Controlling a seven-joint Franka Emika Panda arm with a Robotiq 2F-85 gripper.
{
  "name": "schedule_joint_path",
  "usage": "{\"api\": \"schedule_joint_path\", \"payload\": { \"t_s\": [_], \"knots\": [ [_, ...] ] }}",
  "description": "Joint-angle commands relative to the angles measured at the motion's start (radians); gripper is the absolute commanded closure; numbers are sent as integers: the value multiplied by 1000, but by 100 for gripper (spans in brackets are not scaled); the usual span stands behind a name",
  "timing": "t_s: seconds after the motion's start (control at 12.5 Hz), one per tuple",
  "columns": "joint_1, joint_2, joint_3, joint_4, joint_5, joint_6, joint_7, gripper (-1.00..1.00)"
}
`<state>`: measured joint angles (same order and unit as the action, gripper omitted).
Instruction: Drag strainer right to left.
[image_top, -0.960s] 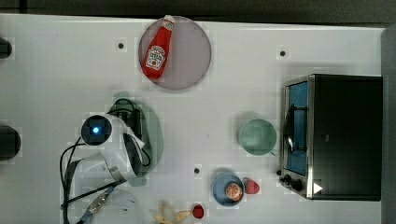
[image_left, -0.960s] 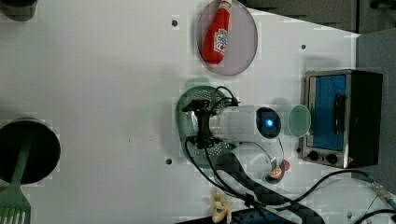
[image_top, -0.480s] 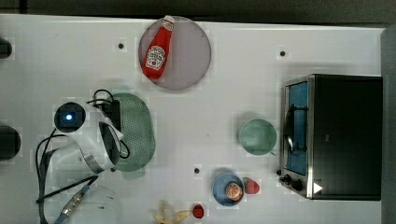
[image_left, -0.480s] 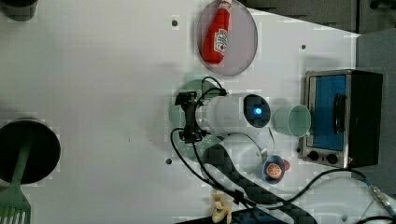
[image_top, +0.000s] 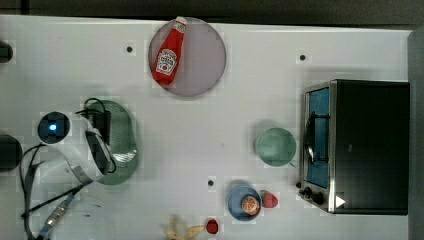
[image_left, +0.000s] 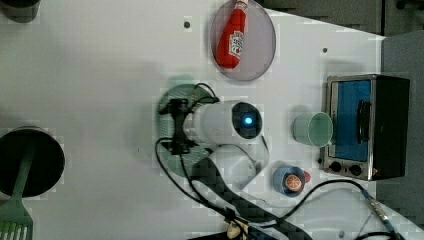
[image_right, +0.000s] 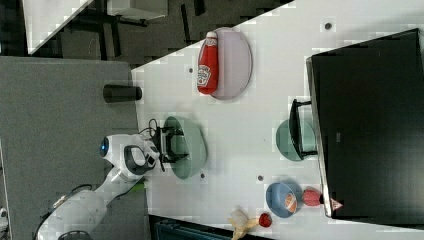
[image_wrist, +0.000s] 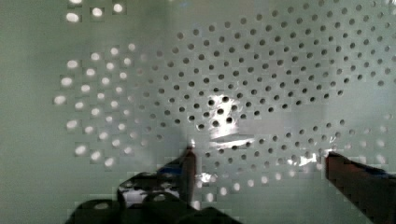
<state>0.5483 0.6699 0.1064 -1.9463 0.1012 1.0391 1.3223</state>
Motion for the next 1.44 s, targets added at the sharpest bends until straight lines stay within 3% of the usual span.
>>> {"api": "schedule_joint_path", "payload": {
  "t_s": [0.08,0.4,0.72,1.12,1.44],
  "knots": [
    [81,16,-9,68,32,-19,86,-100],
    [123,53,-10,127,63,-16,87,-100],
    [121,-12,-29,134,59,-115,-14,-100],
    [103,-308,-165,132,57,-443,-378,-100],
    [71,-579,-347,134,51,-693,-665,-100]
  ]
}}
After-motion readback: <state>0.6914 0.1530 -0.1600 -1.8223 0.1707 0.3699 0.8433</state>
